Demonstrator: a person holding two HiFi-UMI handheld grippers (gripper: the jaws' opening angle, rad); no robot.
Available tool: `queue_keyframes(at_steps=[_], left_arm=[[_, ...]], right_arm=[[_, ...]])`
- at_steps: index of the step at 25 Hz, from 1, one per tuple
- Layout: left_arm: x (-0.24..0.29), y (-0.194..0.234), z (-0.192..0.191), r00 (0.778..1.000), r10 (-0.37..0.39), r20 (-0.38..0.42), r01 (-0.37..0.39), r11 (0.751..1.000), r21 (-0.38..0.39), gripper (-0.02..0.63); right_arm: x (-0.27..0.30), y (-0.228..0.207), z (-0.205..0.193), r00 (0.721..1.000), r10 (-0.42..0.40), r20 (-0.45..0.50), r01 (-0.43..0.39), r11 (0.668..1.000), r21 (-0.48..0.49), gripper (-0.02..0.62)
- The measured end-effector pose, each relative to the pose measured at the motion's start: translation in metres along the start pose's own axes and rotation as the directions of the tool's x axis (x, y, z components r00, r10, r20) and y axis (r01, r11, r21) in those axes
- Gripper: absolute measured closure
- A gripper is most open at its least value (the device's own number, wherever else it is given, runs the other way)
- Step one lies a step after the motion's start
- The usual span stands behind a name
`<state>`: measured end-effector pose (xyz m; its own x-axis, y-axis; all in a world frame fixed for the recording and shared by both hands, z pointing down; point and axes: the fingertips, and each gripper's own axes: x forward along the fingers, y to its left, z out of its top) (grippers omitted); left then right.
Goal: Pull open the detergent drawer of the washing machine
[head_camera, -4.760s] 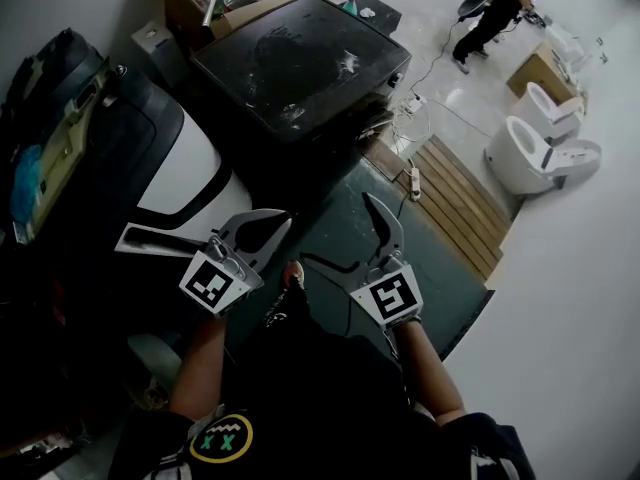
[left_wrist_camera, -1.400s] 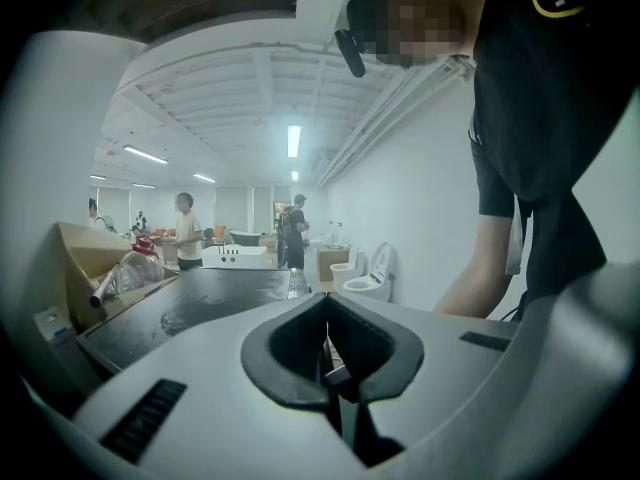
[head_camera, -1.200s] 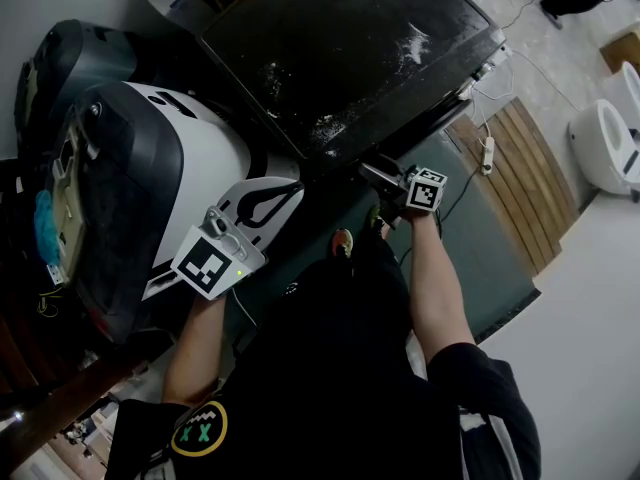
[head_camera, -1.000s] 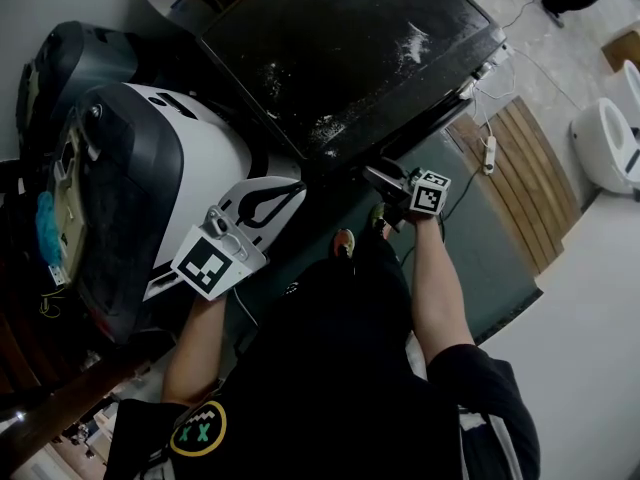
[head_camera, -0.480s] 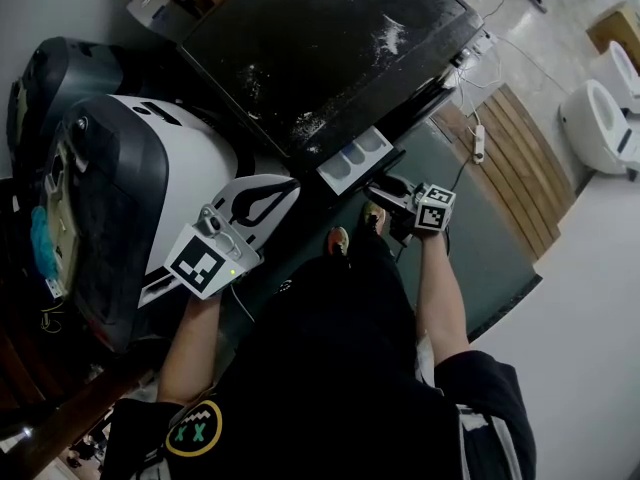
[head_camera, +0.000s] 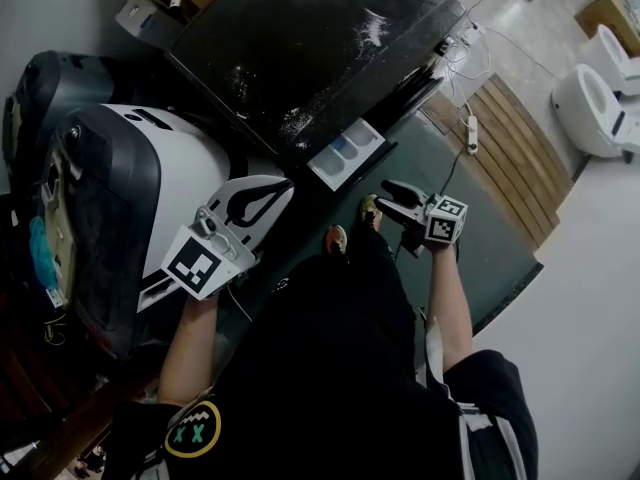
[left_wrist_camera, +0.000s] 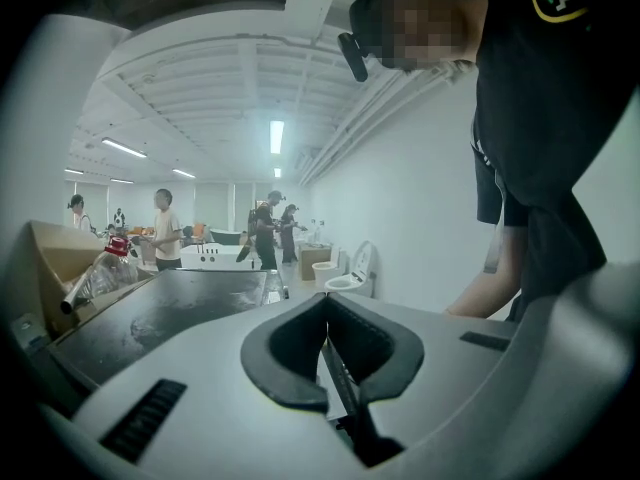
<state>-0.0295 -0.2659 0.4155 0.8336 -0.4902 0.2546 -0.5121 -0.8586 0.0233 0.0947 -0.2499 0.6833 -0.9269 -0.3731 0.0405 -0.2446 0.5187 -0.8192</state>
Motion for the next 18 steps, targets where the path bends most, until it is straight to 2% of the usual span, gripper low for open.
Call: queue_keyframes(at_steps=[2,3,5,6,8,9,10,12,15,16,18], left_arm=[[0.000,-0.002,0.002,1.000,-0.002,0.005,0.002,1.000,-0.001,0.587],[0.000,-0.003,0.003,1.000,-0.001,0.011,0.001,1.000,0.000,0.588],[0.001,-0.004,0.006,0.999,-0.001,0.033,0.001,1.000,0.007,0.588],[0.001,-0.005,0.007,0.999,-0.003,0.045,0.002,1.000,0.009,0.588],[0.000,-0.008,0.010,0.998,-0.005,0.066,0.004,1.000,0.013,0.588],[-0.001,-0.009,0.013,0.997,-0.005,0.078,0.004,1.000,0.014,0.588],[-0.002,-0.010,0.016,0.996,-0.004,0.091,0.003,1.000,0.014,0.588],[-0.007,-0.010,0.022,0.993,0.003,0.116,-0.005,1.000,0.015,0.588],[-0.017,-0.007,0.026,0.991,0.025,0.135,-0.027,1.000,0.015,0.588],[-0.020,-0.006,0.026,0.990,0.031,0.139,-0.033,0.999,0.014,0.586],[-0.027,-0.003,0.025,0.988,0.044,0.145,-0.046,0.999,0.008,0.588]], right_arm=[[0.000,0.014,0.028,0.995,-0.093,0.043,0.097,0.988,-0.119,0.262],[0.003,0.024,0.045,0.989,-0.130,0.065,0.141,0.971,-0.194,0.264],[0.017,0.047,0.073,0.979,-0.190,0.072,0.203,0.912,-0.357,0.259],[0.027,0.054,0.081,0.970,-0.235,0.058,0.236,0.862,-0.449,0.261],[0.050,0.058,0.088,0.939,-0.343,0.021,0.281,0.732,-0.621,0.261],[0.063,0.058,0.089,0.917,-0.400,-0.002,0.294,0.678,-0.674,0.262],[0.074,0.057,0.087,0.891,-0.452,-0.032,0.299,0.641,-0.707,0.268],[0.091,0.050,0.075,0.837,-0.538,-0.104,0.296,0.603,-0.741,0.272],[0.096,0.036,0.058,0.730,-0.654,-0.197,0.283,0.552,-0.785,0.276],[0.095,0.035,0.055,0.704,-0.677,-0.216,0.288,0.550,-0.784,0.296],[0.092,0.034,0.052,0.673,-0.695,-0.253,0.306,0.572,-0.761,0.298]])
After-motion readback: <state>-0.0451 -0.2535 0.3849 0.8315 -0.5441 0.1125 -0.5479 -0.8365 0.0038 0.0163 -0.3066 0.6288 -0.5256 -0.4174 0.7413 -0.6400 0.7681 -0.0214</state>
